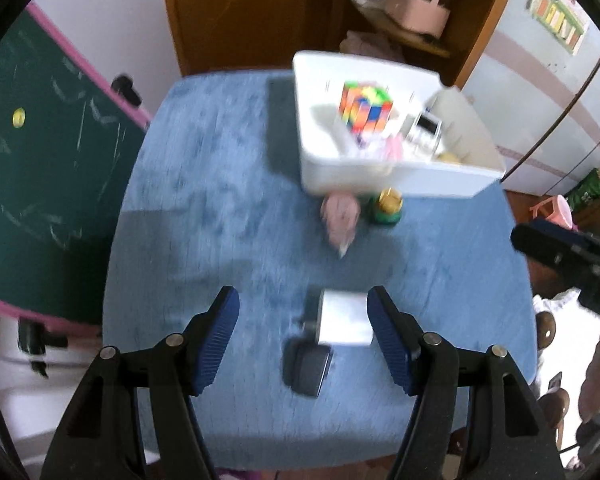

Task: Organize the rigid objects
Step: 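Grasp the black charger with the left tool while the right tool grasps the white charger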

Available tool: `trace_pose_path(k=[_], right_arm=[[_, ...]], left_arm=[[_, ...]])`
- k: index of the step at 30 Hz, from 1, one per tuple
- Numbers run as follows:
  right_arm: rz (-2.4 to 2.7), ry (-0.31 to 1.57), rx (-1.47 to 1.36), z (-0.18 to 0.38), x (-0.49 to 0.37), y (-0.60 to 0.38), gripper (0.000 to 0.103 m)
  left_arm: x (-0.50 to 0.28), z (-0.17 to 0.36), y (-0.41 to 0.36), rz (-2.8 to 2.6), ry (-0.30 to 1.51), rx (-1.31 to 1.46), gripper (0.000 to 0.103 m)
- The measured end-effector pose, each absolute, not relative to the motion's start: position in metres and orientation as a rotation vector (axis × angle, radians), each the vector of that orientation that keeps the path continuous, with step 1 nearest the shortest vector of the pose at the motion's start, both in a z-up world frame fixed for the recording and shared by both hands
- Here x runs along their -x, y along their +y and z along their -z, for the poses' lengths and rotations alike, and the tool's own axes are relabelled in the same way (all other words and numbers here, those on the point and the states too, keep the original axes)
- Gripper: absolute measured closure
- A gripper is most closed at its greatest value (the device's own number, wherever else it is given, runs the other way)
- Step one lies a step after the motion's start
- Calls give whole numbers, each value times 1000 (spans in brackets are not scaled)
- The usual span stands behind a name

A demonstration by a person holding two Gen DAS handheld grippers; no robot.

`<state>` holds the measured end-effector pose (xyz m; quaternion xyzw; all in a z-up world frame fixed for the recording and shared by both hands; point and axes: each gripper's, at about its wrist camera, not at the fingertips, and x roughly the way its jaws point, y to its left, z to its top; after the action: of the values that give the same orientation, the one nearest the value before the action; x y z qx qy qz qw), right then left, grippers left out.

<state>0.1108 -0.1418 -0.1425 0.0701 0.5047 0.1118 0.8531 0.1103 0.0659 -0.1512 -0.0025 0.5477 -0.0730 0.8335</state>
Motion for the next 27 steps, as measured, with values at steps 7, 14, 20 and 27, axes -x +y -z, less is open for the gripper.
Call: trace_pose_path(k=[7,14,20,27], right_arm=[[-257,1178,-189,176,-111,-117,40],[-235,1335,-305,218,-125,-97,40],[-192,1448,-403,254,-139,-84,40],[-129,1522,-471,282,-155,-72,40]], left_arm=[[-86,199,69,179,1264,-30,33],[-70,232,64,250,1311,-65,33],[-64,251,63,311,1308,-86,33],[-61,262,71,353,1265,-53,33]])
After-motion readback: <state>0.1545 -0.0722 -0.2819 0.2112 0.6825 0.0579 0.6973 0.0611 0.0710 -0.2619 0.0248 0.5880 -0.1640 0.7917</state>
